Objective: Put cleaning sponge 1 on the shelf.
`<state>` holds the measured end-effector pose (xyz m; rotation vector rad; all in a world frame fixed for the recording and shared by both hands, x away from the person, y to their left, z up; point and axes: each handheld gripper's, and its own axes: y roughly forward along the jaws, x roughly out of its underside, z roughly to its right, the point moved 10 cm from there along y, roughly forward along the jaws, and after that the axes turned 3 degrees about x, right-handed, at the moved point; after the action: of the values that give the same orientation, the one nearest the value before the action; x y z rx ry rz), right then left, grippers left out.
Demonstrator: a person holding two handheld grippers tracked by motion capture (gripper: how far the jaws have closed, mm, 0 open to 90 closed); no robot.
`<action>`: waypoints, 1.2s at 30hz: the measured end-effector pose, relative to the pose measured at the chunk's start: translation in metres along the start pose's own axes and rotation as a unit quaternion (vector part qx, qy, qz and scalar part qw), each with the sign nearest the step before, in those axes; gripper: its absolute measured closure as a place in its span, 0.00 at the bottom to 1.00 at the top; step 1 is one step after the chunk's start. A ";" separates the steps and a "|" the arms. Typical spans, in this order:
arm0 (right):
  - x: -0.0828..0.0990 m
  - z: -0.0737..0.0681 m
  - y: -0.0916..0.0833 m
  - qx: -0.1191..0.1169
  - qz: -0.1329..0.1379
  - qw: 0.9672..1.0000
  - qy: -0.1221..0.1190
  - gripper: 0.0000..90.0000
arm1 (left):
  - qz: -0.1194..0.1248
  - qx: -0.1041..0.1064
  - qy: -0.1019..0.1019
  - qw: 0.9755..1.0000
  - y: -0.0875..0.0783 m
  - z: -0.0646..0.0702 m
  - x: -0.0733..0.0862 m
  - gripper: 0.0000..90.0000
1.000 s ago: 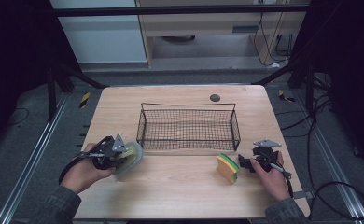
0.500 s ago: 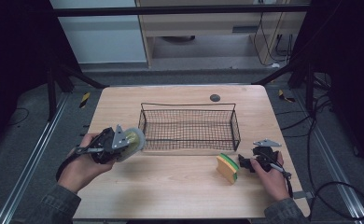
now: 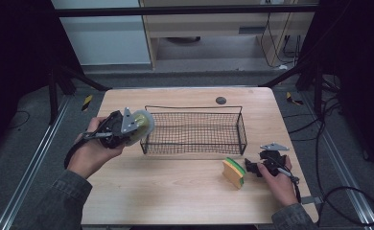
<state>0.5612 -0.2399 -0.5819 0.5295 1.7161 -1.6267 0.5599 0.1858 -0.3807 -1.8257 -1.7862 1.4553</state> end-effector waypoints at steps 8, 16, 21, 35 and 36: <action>0.000 0.000 0.000 0.000 0.000 1.000 0.000 0.00 | -0.002 0.003 0.028 1.000 0.009 -0.007 -0.025 0.78; 0.000 0.000 0.000 0.000 0.000 1.000 0.000 0.00 | 0.033 0.025 0.024 0.999 0.023 -0.010 -0.050 0.78; 0.000 0.000 0.000 0.003 0.001 1.000 0.000 0.01 | 0.023 0.010 0.041 0.999 0.036 -0.010 -0.049 0.78; 0.002 0.000 -0.002 -0.004 -0.001 1.000 -0.006 0.00 | 0.004 -0.013 0.062 0.998 0.049 -0.014 -0.064 0.78; 0.002 0.000 -0.002 -0.005 -0.001 1.000 -0.006 0.00 | 0.002 -0.013 0.065 0.998 0.050 -0.014 -0.065 0.78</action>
<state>0.5584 -0.2406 -0.5821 0.5128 1.7144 -1.6193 0.6169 0.1253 -0.3781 -1.8907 -1.7485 1.2876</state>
